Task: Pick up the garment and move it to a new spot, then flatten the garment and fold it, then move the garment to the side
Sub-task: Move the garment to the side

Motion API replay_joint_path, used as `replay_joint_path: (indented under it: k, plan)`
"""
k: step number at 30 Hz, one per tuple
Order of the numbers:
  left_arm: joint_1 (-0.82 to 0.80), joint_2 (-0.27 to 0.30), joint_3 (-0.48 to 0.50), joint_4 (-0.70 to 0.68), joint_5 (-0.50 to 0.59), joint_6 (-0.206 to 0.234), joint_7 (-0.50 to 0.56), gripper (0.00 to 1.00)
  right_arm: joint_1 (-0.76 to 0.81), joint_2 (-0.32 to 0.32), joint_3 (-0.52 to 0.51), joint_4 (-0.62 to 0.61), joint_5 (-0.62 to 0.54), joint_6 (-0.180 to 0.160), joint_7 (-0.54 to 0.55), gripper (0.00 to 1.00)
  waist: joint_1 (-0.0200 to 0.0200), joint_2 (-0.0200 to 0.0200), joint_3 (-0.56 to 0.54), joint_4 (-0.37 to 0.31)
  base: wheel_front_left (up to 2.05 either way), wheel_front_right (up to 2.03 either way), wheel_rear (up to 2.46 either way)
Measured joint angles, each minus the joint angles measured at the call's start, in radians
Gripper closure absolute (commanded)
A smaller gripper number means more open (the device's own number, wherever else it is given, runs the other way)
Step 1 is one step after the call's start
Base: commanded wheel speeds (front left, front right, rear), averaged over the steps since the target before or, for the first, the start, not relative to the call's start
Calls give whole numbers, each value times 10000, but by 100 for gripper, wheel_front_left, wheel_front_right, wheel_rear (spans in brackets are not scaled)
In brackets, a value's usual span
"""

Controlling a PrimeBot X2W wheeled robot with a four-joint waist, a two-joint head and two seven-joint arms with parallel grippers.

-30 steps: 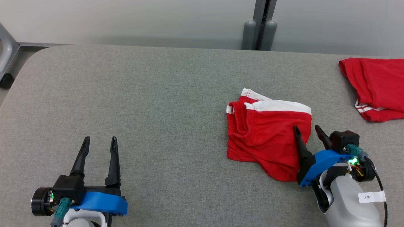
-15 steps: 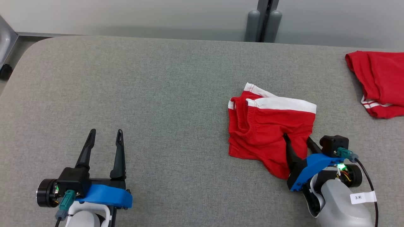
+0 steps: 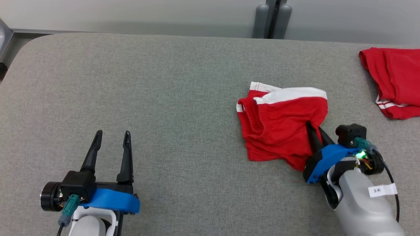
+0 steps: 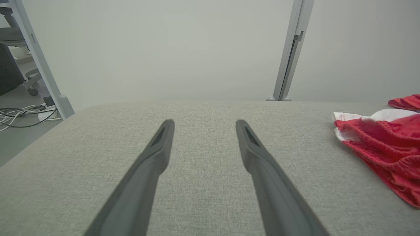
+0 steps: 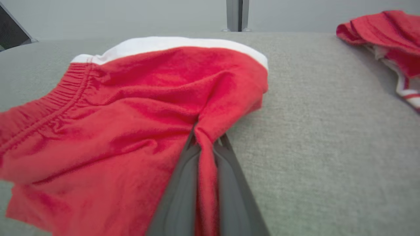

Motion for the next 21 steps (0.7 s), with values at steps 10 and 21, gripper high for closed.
replay_joint_path:
  k: [10, 21]
  plan:
    - [-405, 71, -140, -616, -121, 0, 0, 0, -1815, -1007, 1630, -491, -1221, 0, 0, 100, 0, 0, 699, -243, 0, 0, 0]
    - [-952, 654, -165, -1469, -171, 0, 0, 0, -4283, -2819, 3118, -640, -811, 0, 0, 100, 2, 0, 2195, -1197, 0, 0, 0]
